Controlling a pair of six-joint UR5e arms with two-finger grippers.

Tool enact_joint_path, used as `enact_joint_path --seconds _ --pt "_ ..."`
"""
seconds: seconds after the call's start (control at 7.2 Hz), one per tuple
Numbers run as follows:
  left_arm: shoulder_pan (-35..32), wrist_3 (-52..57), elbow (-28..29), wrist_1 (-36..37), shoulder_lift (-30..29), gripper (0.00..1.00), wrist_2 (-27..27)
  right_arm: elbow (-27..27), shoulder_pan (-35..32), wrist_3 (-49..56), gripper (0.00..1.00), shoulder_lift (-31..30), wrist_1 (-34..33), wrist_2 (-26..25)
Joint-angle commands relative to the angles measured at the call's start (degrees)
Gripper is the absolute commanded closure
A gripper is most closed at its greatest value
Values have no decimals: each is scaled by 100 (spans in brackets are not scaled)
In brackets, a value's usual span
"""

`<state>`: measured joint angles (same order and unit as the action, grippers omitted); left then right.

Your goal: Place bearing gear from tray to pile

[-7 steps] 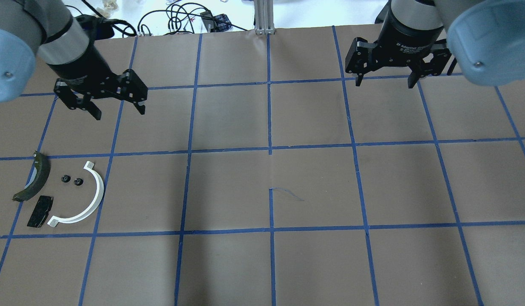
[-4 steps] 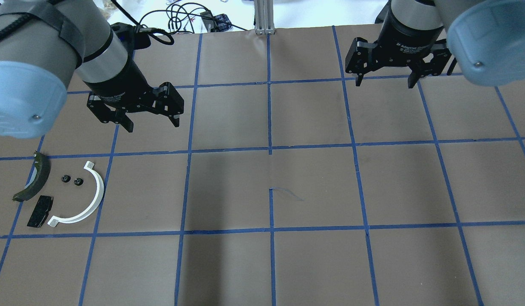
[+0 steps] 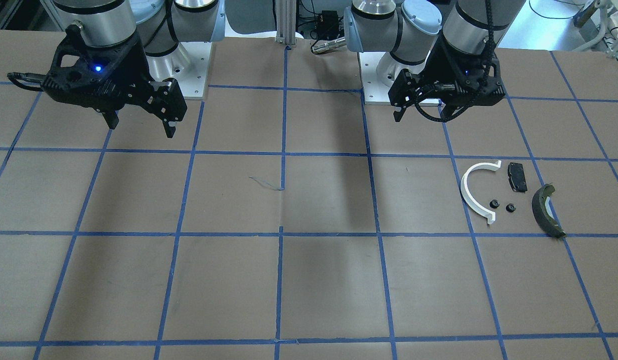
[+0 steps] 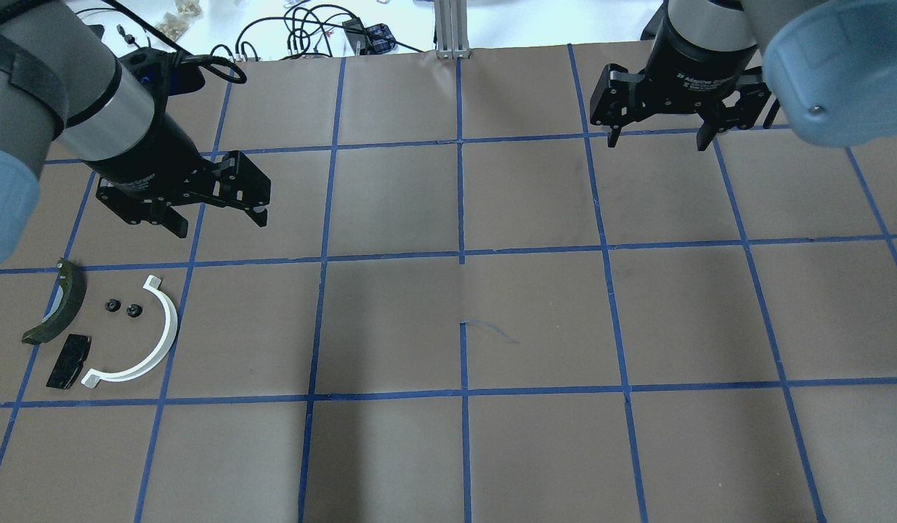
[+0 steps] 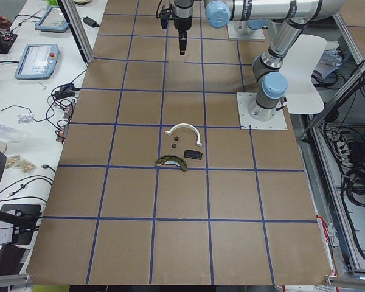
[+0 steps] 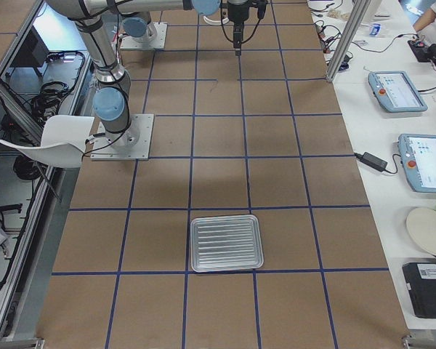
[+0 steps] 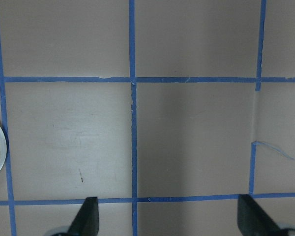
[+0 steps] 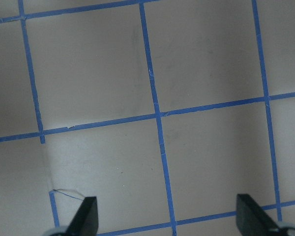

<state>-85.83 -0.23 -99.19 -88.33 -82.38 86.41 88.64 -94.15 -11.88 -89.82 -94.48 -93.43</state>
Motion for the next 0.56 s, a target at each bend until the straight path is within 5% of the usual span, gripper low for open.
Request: enact_joint_path --seconds 0.0,0.42 --pt "23 5 -3 -123 28 0 51 4 -7 2 0 0 0 -9" --pt "23 5 -21 -62 -51 0 104 4 -16 11 0 0 0 -9"
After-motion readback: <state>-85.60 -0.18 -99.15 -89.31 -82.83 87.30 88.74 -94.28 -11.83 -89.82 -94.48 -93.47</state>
